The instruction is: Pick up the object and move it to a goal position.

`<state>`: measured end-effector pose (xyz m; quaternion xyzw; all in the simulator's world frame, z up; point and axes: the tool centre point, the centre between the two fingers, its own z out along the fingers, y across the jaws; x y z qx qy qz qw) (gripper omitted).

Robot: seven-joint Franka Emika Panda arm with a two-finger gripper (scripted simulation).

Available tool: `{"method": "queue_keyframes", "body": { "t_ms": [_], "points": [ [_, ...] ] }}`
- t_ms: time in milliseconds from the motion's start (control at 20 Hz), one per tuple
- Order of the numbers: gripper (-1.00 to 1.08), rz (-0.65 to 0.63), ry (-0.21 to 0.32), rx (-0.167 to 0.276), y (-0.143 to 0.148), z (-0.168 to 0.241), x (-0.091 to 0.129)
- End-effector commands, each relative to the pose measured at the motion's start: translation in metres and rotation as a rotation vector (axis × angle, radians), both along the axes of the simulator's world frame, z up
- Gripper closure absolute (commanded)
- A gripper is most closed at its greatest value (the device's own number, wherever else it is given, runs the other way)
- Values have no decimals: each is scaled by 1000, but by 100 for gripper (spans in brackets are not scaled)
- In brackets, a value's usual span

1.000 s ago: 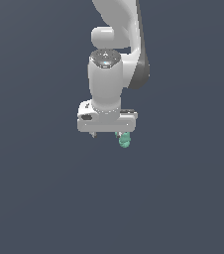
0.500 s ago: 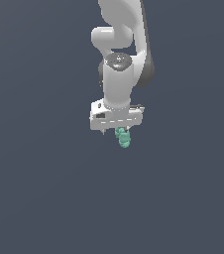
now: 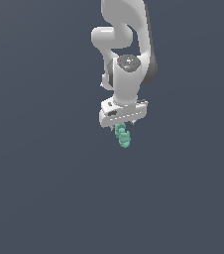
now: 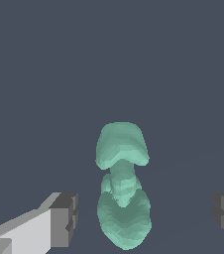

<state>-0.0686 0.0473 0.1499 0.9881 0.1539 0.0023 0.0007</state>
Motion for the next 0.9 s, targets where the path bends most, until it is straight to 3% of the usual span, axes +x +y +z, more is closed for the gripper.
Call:
{"method": "queue_keyframes", "body": {
  "t_ms": [0, 450, 850],
  "points": [
    [-92, 20, 3, 0, 4, -3, -6],
    [-92, 27, 5, 0, 5, -9, -9],
    [-92, 30, 5, 1, 5, -43, -11]
  ]
}}
